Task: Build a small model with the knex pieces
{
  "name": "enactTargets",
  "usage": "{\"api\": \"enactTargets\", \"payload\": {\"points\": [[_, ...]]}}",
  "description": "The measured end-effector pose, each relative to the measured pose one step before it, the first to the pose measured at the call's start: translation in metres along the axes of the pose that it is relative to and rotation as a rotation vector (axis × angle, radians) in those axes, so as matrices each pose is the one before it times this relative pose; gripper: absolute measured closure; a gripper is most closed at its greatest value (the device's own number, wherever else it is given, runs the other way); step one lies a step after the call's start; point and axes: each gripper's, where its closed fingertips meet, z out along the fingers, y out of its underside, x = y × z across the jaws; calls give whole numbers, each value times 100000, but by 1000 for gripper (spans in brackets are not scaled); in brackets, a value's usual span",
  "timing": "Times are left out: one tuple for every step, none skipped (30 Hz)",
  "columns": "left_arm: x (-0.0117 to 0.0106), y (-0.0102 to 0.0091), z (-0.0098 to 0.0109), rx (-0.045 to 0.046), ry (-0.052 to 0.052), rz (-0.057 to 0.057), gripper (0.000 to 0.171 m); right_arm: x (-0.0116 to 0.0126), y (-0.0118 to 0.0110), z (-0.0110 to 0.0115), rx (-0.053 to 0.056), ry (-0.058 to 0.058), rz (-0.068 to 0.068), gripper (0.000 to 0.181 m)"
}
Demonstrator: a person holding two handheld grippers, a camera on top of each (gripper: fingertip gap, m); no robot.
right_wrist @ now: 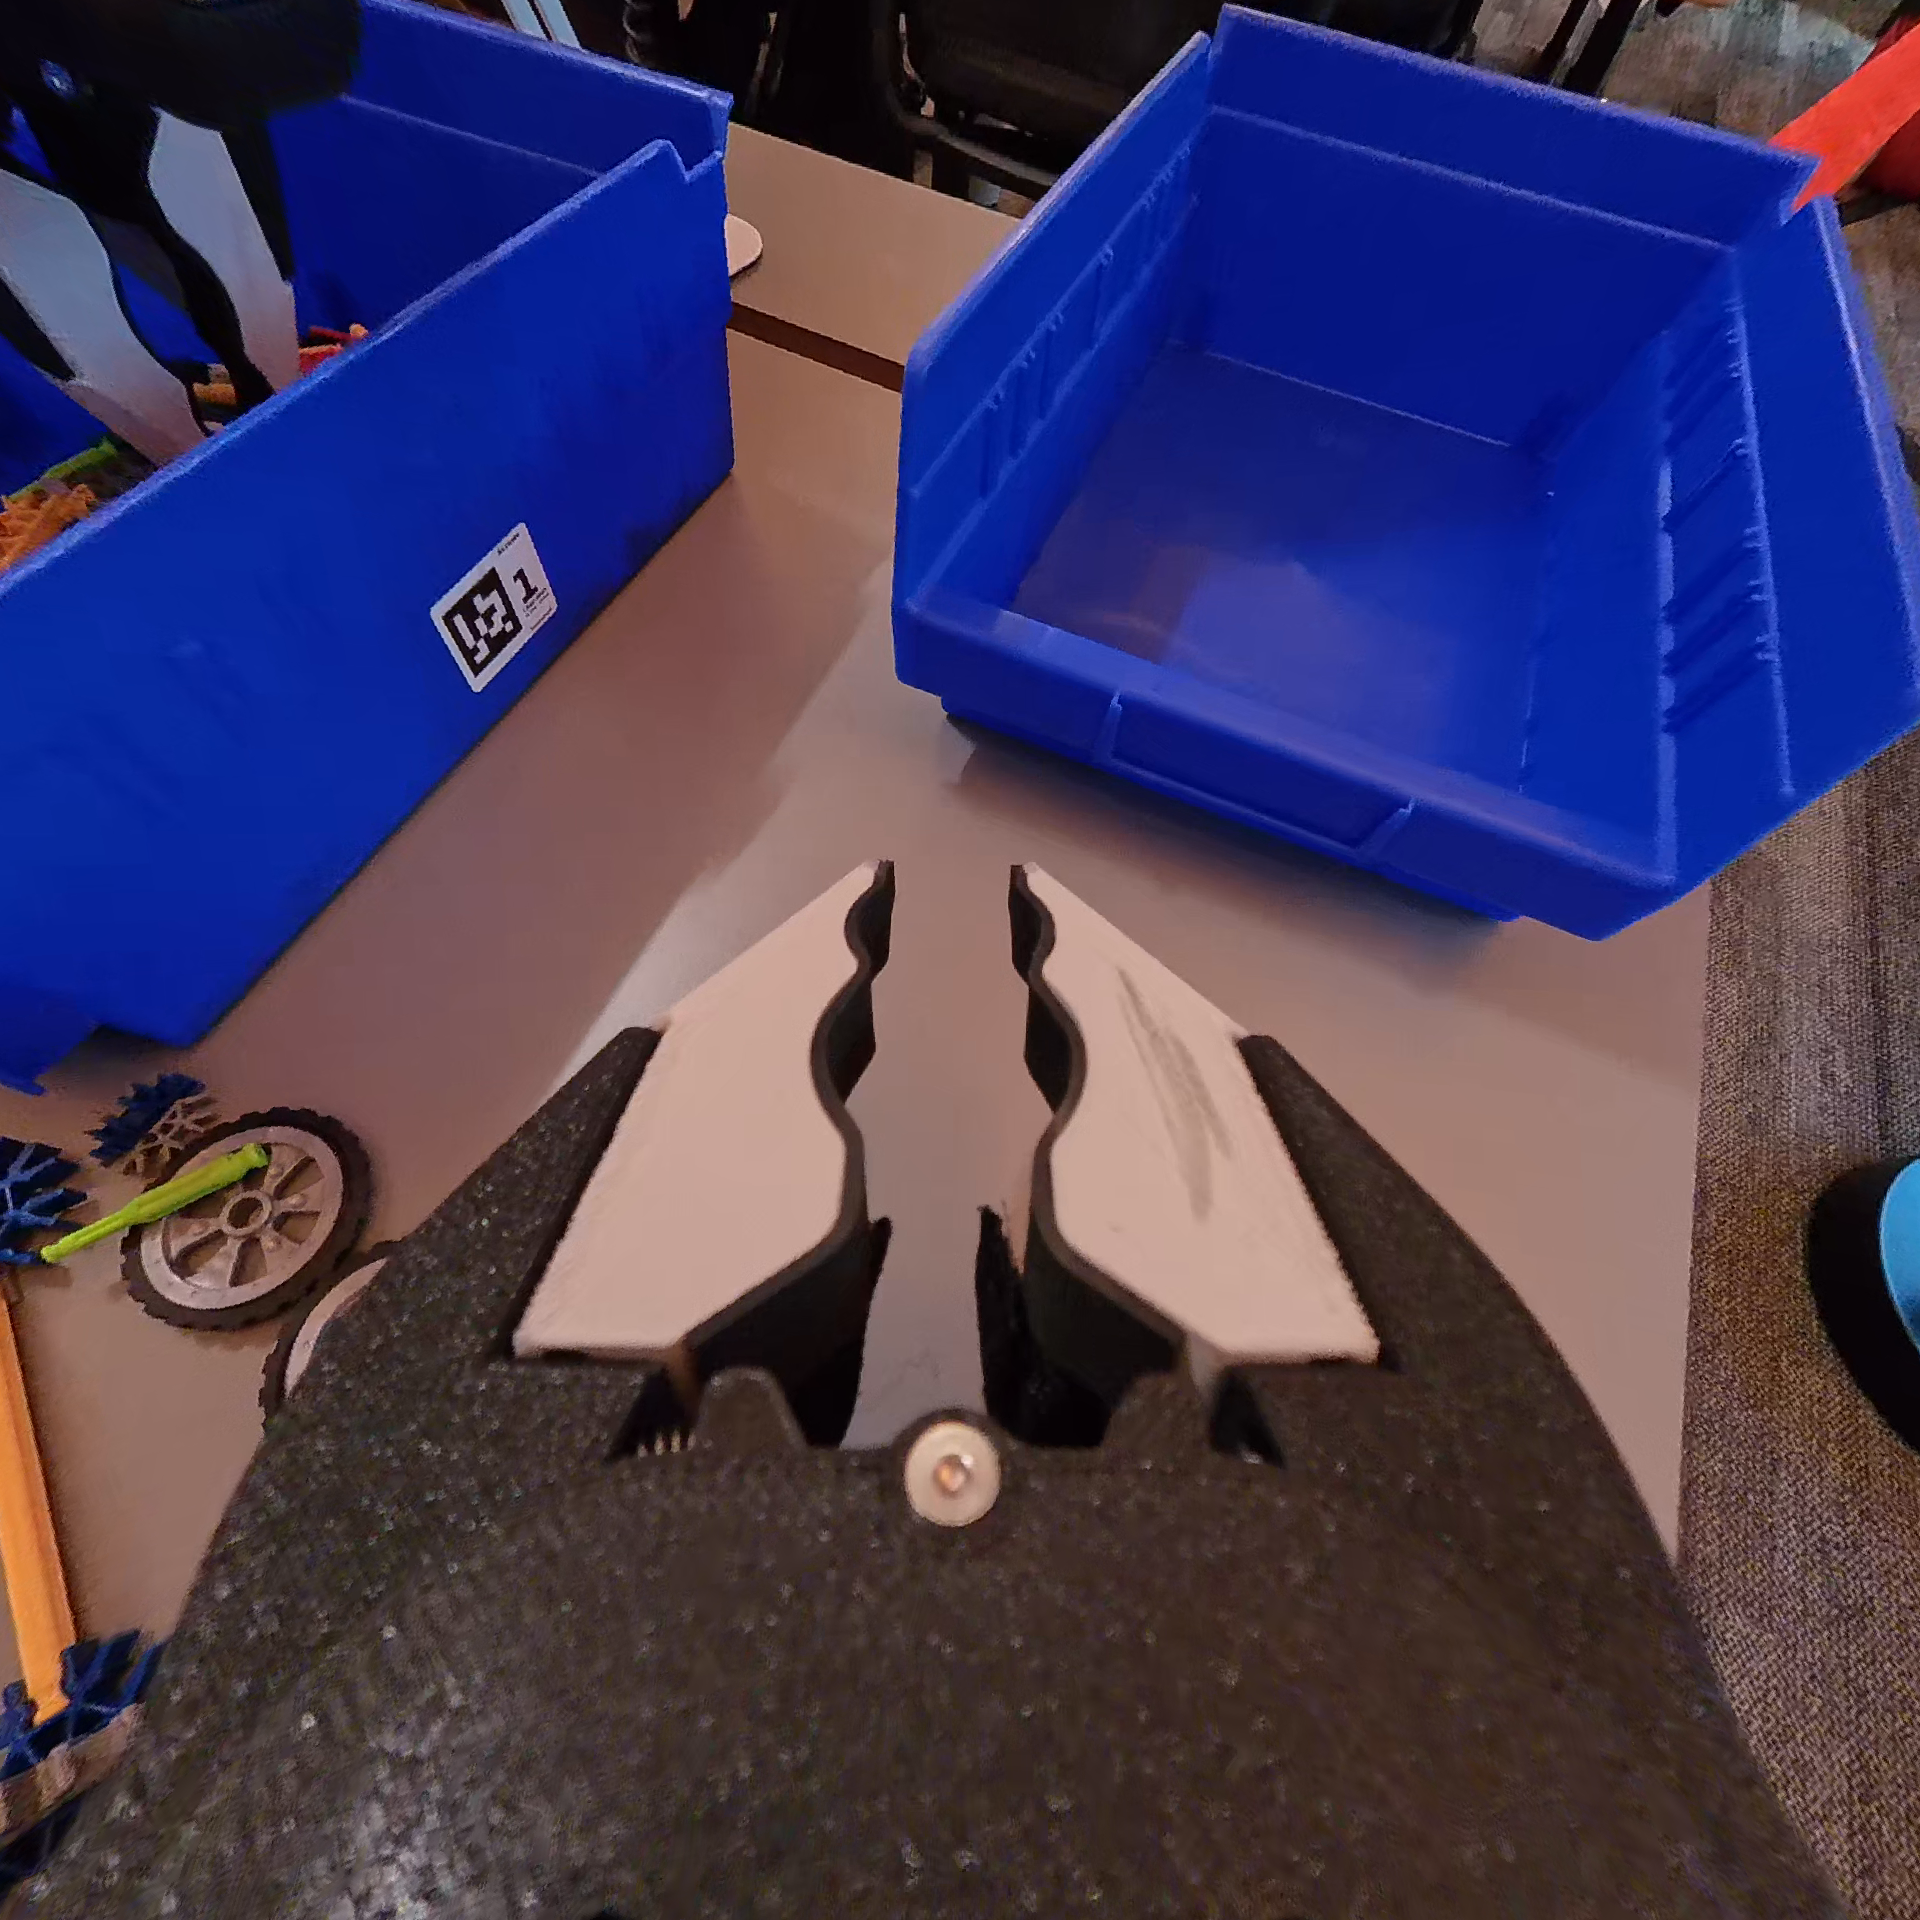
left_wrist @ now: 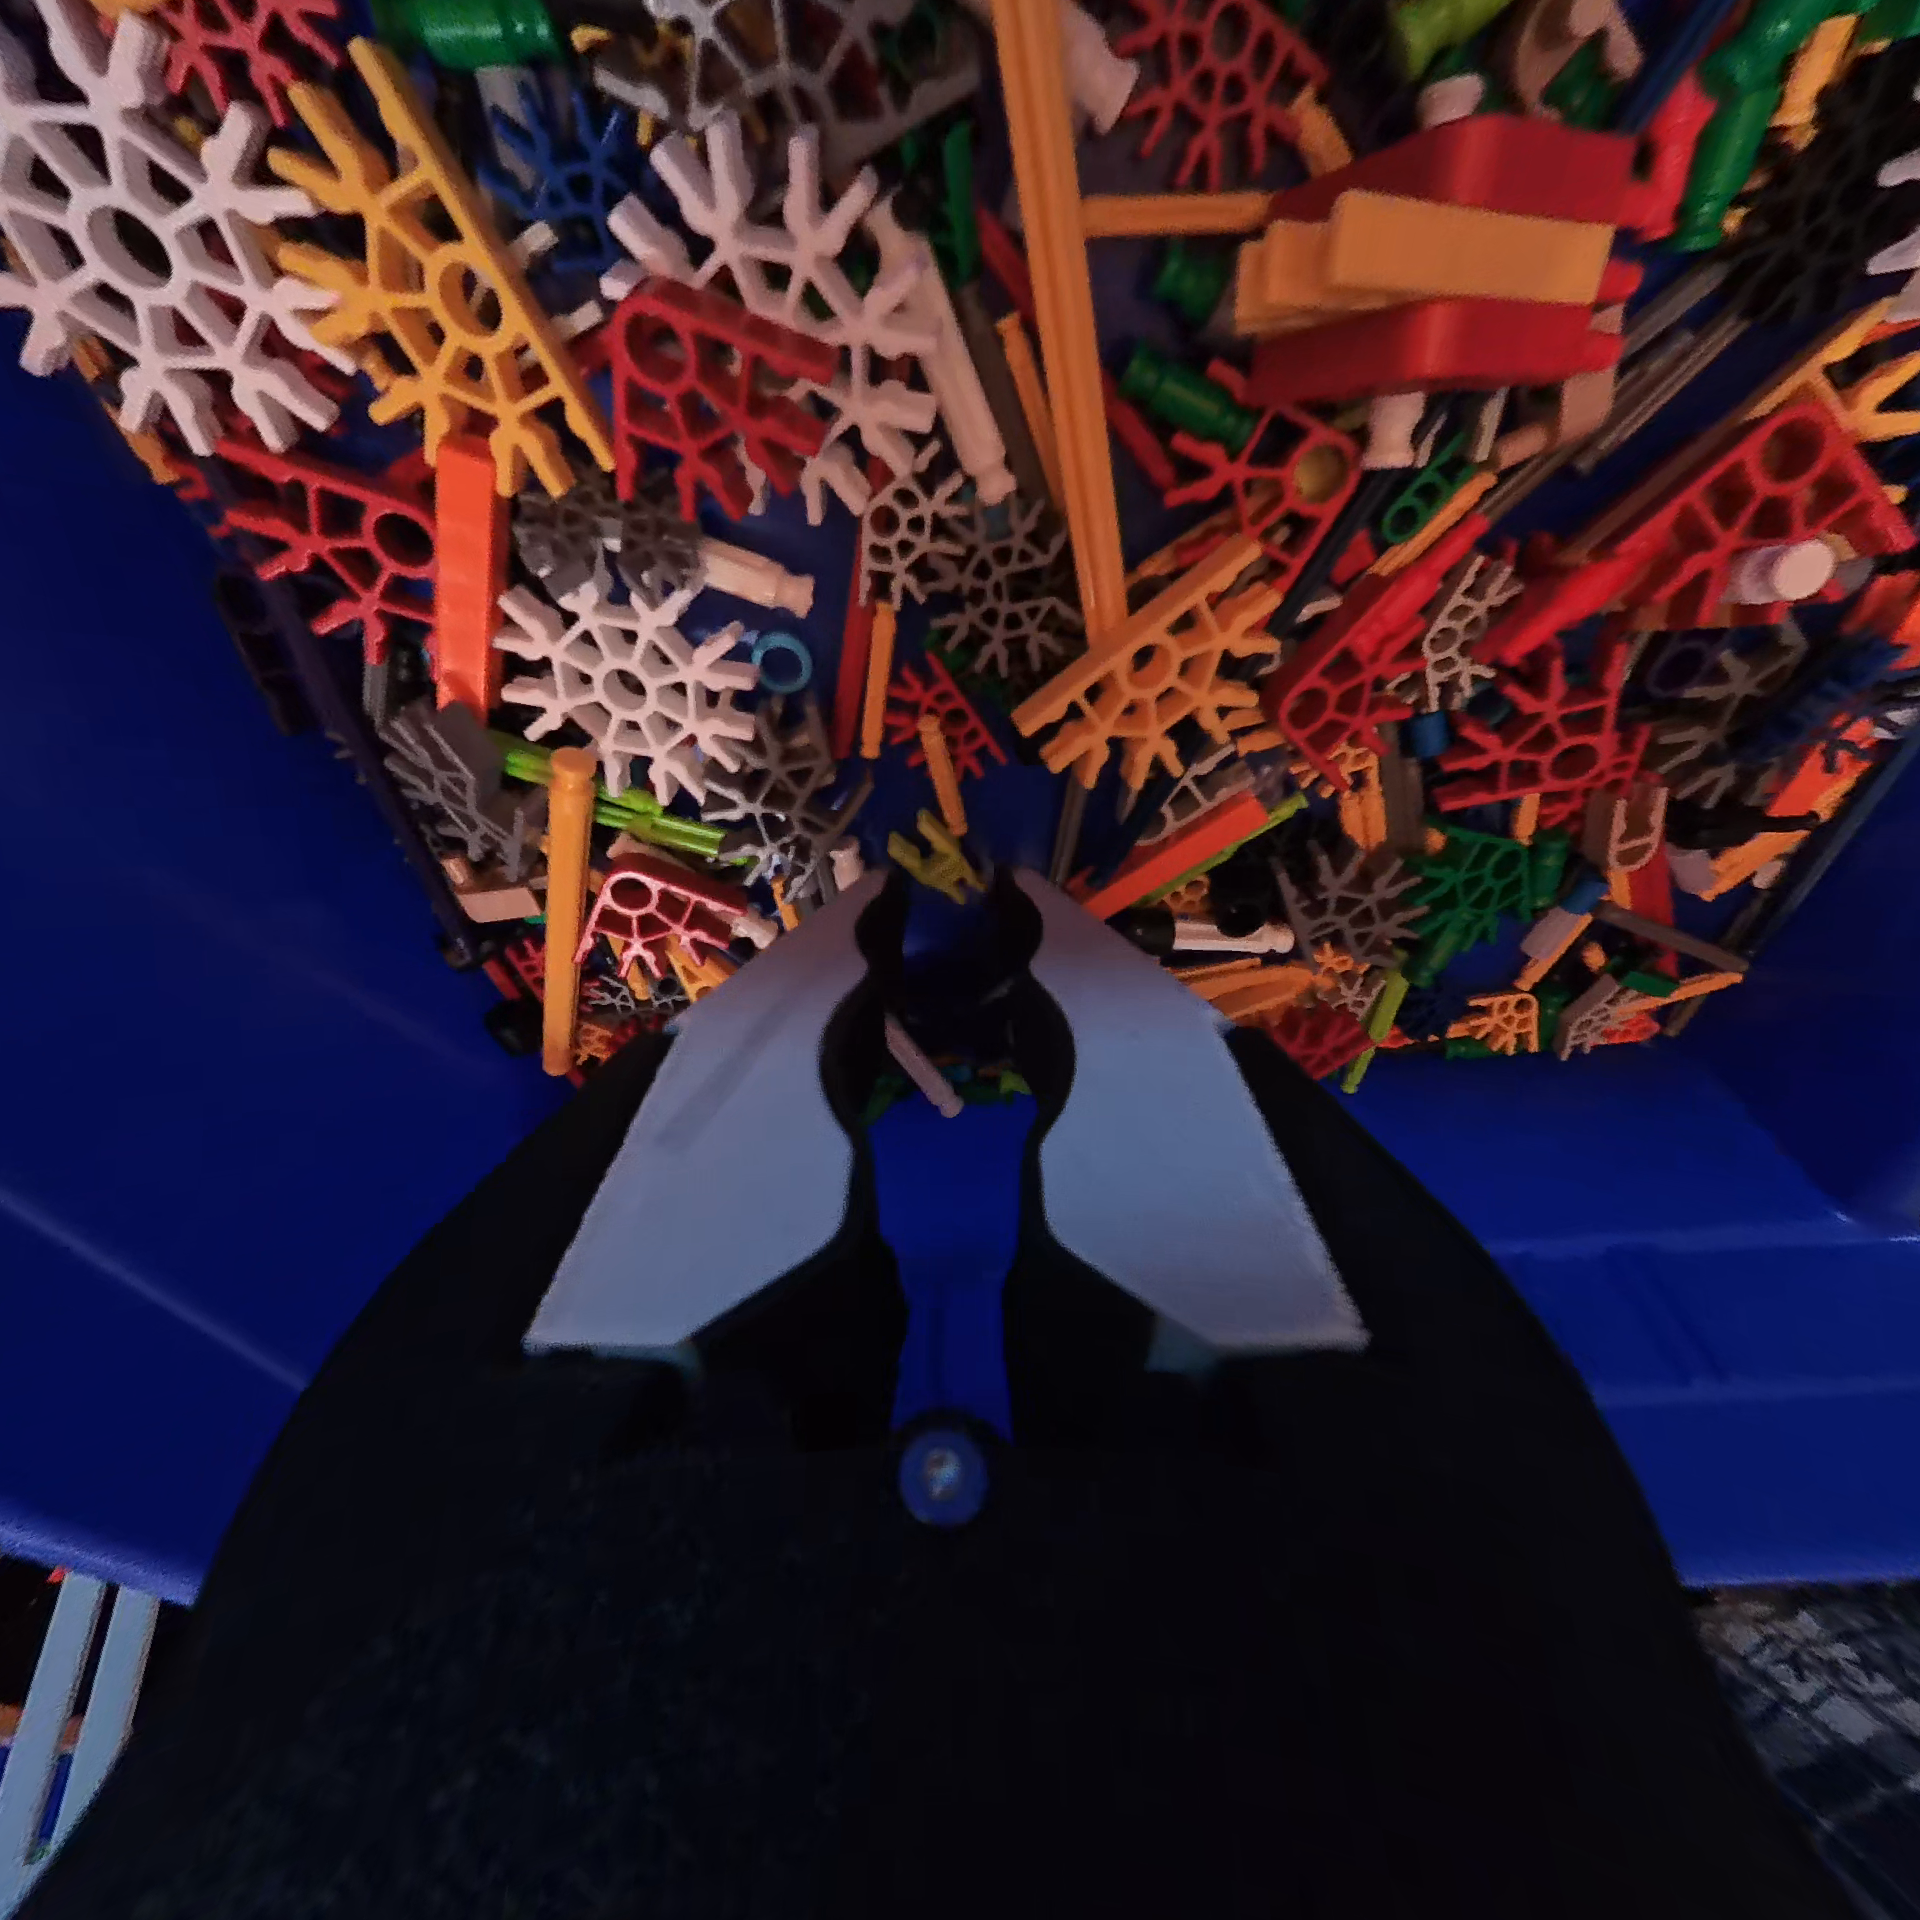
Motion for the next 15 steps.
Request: {"api": "enactTargets", "payload": {"points": [[167,-52,35,122,786,223,158,-5,-49,-38,228,32,-11,159],[197,-189,-6,968,607,995,157,0,-55,-29,243,-1,2,159],[163,-143,41,625,550,613,156,-19,-36,-19,237,-71,120,160],[-86,-52,93,-135,-780,34,158,-29,-5,-4,76,-177,195,160],[-226,-20,12,-255,-1513,-282,163,-23,5,6,11,-53,-65,160],[-8,13,3,-331,-197,310,163,-4,0,12,-90,75,-190,159],[-16,-1,6,-284,-398,593,163,-4,-2,-6,38,18,-63,160],[-3,-6,2,-207,-344,392,163,-1,-16,-14,123,-29,83,160],[8,-7,-5,51,-351,595,163,30,-10,-16,100,53,95,160],[-65,-37,-20,499,-768,670,163,31,-9,-17,93,70,105,160],[-100,-45,-49,774,-716,-137,164,13,-28,-17,153,1,103,160],[-14,35,-71,632,-120,43,164,-7,-16,-8,86,-36,22,160],[4,5,-139,1058,-49,42,164,-19,3,-2,-44,16,-124,160],[-103,-90,-222,1648,-507,-301,164,-15,7,18,-77,21,-158,160],[-70,-45,-246,1327,-492,56,164,-29,-6,9,-9,-53,-103,160]]}}
